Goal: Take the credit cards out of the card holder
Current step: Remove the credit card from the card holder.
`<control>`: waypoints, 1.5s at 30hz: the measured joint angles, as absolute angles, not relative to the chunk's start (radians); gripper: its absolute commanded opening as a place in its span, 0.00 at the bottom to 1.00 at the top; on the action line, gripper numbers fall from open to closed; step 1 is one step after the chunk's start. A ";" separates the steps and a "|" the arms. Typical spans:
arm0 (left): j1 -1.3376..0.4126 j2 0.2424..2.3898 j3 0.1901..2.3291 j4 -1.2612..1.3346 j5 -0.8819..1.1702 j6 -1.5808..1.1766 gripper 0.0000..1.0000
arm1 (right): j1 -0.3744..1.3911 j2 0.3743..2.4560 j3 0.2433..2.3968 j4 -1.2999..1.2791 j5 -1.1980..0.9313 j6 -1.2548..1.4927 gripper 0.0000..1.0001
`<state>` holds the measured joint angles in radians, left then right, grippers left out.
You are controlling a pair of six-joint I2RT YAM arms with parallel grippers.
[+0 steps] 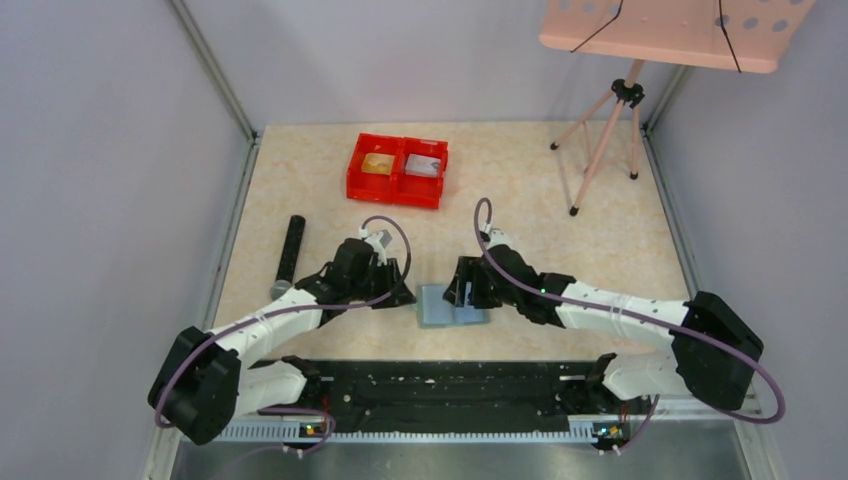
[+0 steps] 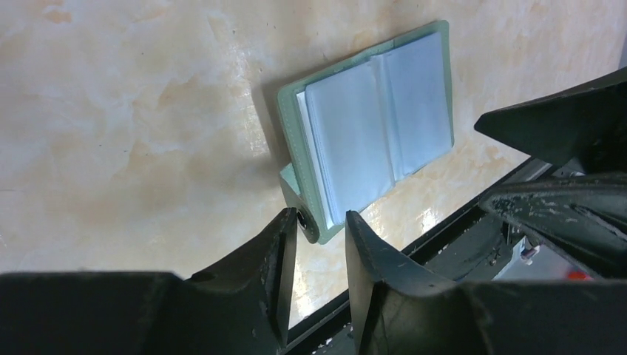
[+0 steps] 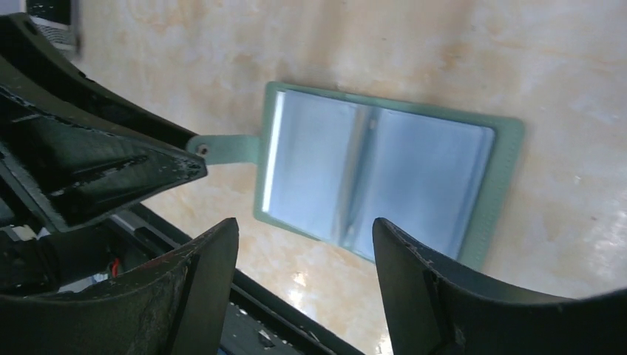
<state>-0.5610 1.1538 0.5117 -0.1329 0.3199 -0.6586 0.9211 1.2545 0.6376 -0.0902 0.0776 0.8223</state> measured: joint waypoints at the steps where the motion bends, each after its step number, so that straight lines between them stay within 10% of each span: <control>1: -0.561 1.150 0.512 -0.136 0.314 -0.661 0.36 | 0.925 1.267 0.651 -0.083 0.070 0.822 0.67; 21: -0.558 0.785 0.511 -0.317 -0.090 -0.762 0.40 | 1.078 1.705 1.032 -0.290 0.302 0.776 0.81; 45: -0.557 0.502 0.447 -0.360 -0.260 -0.758 0.38 | 1.105 1.811 1.112 -0.389 0.416 0.762 0.51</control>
<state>-0.5568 0.5018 0.4465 -0.3603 -0.2600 -0.7582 1.1053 1.8111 1.1122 -0.3889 0.4160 0.7624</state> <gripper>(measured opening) 0.398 0.538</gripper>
